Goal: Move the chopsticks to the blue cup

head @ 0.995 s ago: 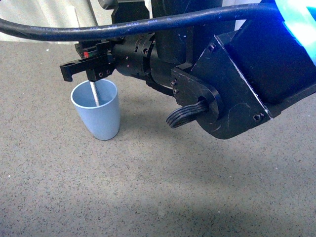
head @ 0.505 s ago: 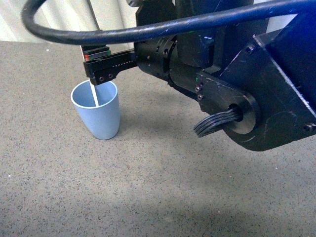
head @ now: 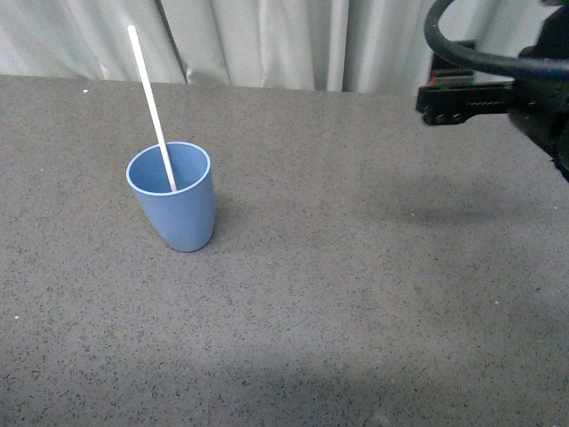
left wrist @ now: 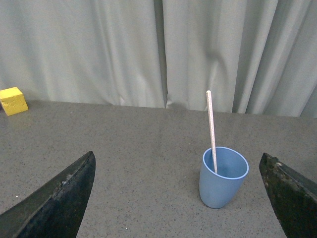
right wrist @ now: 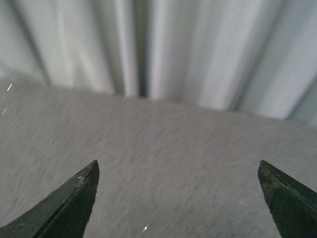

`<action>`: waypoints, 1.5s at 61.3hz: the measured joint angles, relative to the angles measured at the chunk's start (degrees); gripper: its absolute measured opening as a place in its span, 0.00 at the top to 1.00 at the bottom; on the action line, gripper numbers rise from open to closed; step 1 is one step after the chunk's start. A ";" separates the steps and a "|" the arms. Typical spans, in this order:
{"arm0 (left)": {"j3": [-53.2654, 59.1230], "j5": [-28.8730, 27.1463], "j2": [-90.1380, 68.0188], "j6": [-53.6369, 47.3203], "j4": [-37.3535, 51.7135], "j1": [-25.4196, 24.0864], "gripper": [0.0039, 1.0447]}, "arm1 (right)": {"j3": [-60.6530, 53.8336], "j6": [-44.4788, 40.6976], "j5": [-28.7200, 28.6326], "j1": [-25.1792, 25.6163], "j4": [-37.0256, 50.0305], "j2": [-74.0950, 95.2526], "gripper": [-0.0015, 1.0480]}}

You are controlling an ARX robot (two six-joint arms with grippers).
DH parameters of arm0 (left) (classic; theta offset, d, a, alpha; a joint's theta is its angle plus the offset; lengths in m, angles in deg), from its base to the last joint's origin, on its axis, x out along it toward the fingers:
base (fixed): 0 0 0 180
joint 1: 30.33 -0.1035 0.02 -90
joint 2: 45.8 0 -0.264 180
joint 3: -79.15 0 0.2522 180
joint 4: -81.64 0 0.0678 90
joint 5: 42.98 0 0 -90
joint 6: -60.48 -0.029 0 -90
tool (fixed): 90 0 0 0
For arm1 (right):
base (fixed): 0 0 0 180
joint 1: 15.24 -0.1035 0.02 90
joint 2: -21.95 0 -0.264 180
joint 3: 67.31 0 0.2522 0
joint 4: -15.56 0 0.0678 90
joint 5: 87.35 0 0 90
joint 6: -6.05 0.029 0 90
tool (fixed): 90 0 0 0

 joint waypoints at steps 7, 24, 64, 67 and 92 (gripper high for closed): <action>0.00 -0.04 -0.02 0.02 0.00 0.00 0.06 | -9.62 0.09 -1.27 2.40 8.92 -5.51 0.43; 0.00 -0.02 0.00 0.02 0.00 0.00 0.06 | -23.17 0.26 -5.57 7.48 7.41 -20.57 0.89; 0.00 -0.02 0.00 0.02 0.00 0.00 0.06 | -35.50 0.44 -14.69 16.68 -19.71 -60.50 0.99; 0.00 0.00 0.00 0.00 0.00 0.00 0.06 | -36.04 0.44 -14.78 16.68 -21.59 -62.71 0.99; 0.00 -0.02 0.00 0.02 0.00 0.00 0.06 | -37.99 0.44 -14.91 16.70 -36.96 -80.50 0.99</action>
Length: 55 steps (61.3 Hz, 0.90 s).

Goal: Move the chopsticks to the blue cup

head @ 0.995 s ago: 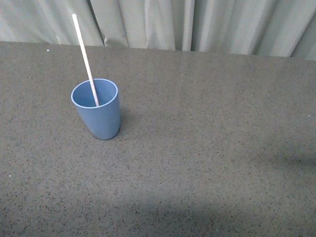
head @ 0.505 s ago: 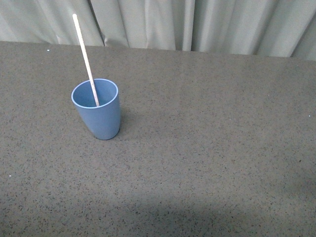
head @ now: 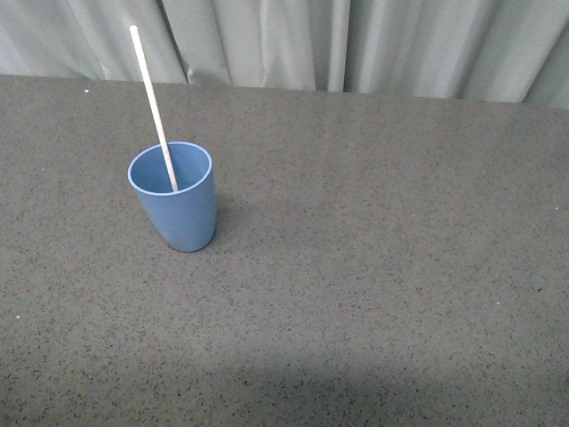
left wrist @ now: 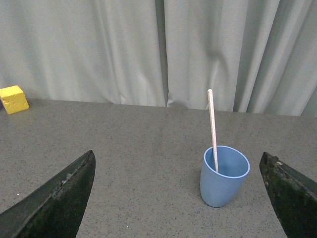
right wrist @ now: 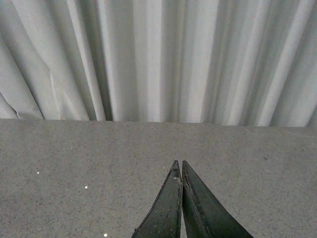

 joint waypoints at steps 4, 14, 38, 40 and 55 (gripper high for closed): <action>0.00 0.00 0.00 -0.02 0.00 0.00 0.06 | 0.00 0.00 -0.02 -0.02 -2.36 -2.58 0.99; 0.00 0.00 0.00 0.00 0.00 0.00 0.06 | -0.02 0.00 -0.02 -0.02 -6.80 -7.43 0.99; 0.00 0.00 0.00 -0.02 0.00 0.00 0.06 | -0.02 -0.02 -0.02 -0.02 -16.26 -17.11 0.99; 0.00 0.00 0.00 0.00 0.00 0.00 0.06 | -0.02 0.00 -0.02 0.00 -17.07 -17.92 0.99; 0.00 0.00 0.00 0.00 0.00 0.00 0.06 | -0.02 0.00 -0.02 0.00 -21.27 -22.12 0.99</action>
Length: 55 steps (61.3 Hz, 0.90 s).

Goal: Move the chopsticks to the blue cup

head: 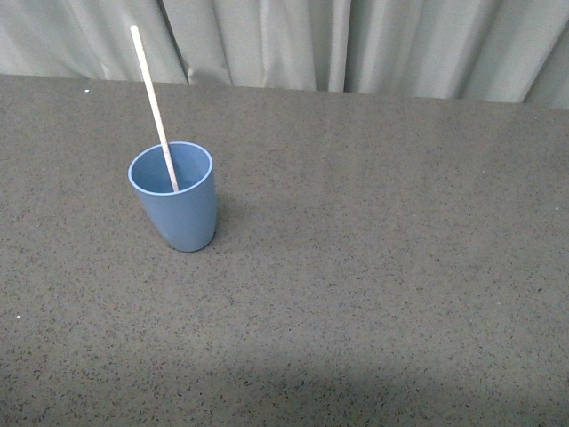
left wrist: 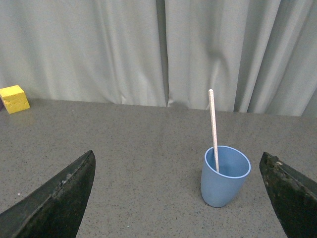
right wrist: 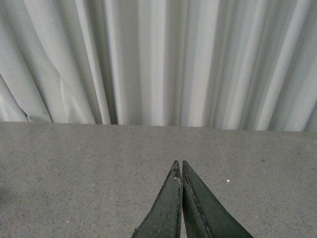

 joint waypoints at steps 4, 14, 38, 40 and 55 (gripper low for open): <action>0.00 0.00 0.00 -0.02 0.00 0.00 0.06 | 0.00 0.00 0.00 0.00 -0.92 -0.98 0.99; 0.00 0.00 0.00 0.00 0.00 0.00 0.06 | 0.04 -0.02 -0.13 0.00 -10.19 -8.17 0.99; 0.00 0.00 0.00 0.00 0.00 0.00 0.06 | 0.04 -0.02 -0.15 0.00 -11.82 -11.47 0.50; 0.00 0.00 0.00 0.00 0.00 0.00 0.06 | 0.04 -0.02 -0.15 0.00 -11.82 -11.47 0.45; 0.00 0.00 0.00 0.00 0.00 0.00 0.06 | 0.04 0.09 -0.15 0.00 -11.82 -11.47 0.07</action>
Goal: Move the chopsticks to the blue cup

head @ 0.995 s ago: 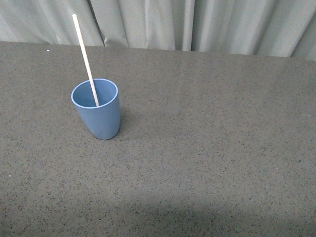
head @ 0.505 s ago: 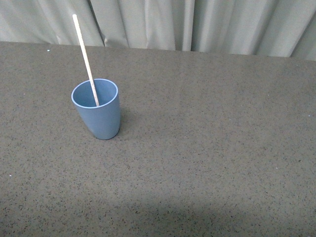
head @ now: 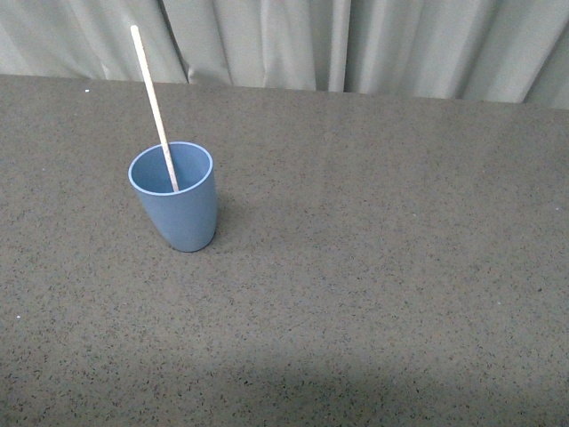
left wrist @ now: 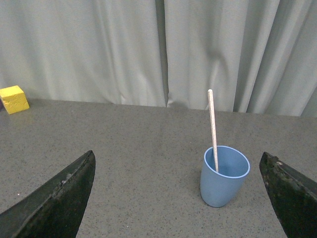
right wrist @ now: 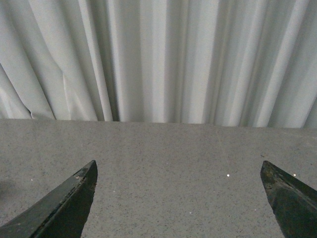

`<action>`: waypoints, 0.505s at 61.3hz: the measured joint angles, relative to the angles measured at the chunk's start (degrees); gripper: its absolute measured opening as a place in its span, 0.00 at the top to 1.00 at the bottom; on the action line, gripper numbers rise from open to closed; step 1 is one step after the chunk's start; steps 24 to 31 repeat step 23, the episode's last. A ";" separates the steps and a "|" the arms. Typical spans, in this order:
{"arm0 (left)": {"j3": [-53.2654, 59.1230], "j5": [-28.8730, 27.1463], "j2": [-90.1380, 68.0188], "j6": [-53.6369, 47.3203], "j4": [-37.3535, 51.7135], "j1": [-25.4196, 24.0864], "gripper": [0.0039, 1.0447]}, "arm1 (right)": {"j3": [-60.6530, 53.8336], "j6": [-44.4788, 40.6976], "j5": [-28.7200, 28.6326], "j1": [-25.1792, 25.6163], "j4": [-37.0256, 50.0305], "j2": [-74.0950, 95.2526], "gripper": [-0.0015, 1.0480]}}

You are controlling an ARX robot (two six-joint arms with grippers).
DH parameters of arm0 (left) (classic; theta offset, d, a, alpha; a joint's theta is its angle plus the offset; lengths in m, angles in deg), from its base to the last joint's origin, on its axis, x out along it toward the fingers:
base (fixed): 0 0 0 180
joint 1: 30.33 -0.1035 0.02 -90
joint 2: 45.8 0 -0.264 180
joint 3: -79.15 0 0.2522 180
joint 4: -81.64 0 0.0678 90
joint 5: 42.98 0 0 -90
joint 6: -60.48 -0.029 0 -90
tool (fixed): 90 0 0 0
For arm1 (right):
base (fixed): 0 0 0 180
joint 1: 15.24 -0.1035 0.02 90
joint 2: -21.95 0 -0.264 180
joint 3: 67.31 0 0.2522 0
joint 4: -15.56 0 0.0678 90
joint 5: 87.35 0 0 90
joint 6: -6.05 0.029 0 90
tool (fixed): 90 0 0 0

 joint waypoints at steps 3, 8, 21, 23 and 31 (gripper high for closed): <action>0.00 0.00 0.00 0.00 0.00 0.00 0.06 | 0.00 -0.02 0.00 0.00 0.00 0.00 0.09; 0.00 0.00 0.00 0.00 0.00 0.00 0.06 | 0.00 -0.02 0.00 0.00 0.00 0.00 0.09; 0.00 0.00 0.00 0.00 0.00 0.00 0.06 | 0.00 -0.02 0.00 0.00 0.00 0.00 0.09; 0.00 0.00 0.00 0.00 0.00 0.00 0.06 | 0.00 -0.02 0.00 0.00 0.00 0.00 0.09; 0.00 0.00 0.00 0.00 0.00 0.00 0.06 | 0.00 -0.02 0.00 0.00 0.00 0.00 0.09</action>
